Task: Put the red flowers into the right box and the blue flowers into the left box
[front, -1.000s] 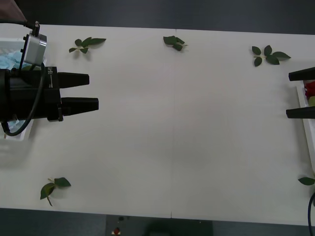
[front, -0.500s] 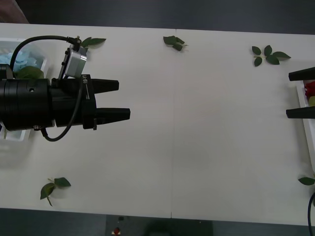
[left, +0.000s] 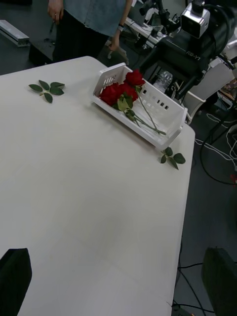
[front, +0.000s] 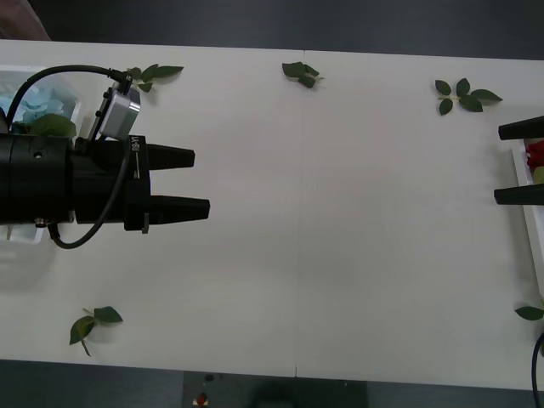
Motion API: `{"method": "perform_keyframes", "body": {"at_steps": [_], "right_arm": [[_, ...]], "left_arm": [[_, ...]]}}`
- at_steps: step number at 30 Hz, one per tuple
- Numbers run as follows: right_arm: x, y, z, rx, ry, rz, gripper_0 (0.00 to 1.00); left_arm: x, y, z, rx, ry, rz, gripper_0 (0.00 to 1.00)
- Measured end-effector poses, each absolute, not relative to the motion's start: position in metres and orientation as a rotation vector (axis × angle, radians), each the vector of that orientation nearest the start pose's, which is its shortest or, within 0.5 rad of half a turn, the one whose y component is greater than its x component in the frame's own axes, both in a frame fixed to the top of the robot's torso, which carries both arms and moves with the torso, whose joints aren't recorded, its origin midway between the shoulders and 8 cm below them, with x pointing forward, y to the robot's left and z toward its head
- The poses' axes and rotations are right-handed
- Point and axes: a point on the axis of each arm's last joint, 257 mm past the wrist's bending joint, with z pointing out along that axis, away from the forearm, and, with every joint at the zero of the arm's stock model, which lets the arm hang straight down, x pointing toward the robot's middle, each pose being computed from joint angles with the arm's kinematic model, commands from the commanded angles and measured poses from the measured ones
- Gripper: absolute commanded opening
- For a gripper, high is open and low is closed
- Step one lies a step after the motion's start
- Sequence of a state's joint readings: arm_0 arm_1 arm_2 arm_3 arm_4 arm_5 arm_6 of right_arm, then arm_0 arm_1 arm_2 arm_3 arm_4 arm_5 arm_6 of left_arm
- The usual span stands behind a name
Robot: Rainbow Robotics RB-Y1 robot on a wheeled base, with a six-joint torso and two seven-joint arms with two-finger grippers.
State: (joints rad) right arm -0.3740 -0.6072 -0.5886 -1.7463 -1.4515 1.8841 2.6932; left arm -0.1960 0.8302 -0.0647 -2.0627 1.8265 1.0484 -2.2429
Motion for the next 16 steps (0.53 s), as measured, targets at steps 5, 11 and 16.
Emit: {"method": "perform_keyframes", "body": {"at_steps": [5, 11, 16], "right_arm": [[0.408, -0.279, -0.089, -1.374, 1.696, 0.427, 1.0], [0.408, -0.279, -0.089, -1.374, 1.696, 0.427, 1.0], [0.408, -0.279, -0.089, -1.374, 1.696, 0.427, 1.0]], "left_arm": [[0.361, 0.075, -0.08, 1.09, 1.648, -0.966, 1.0], [0.358, 0.074, -0.082, 1.096, 1.652, -0.975, 1.0], [0.358, 0.074, -0.082, 1.096, 1.652, -0.975, 1.0]]}}
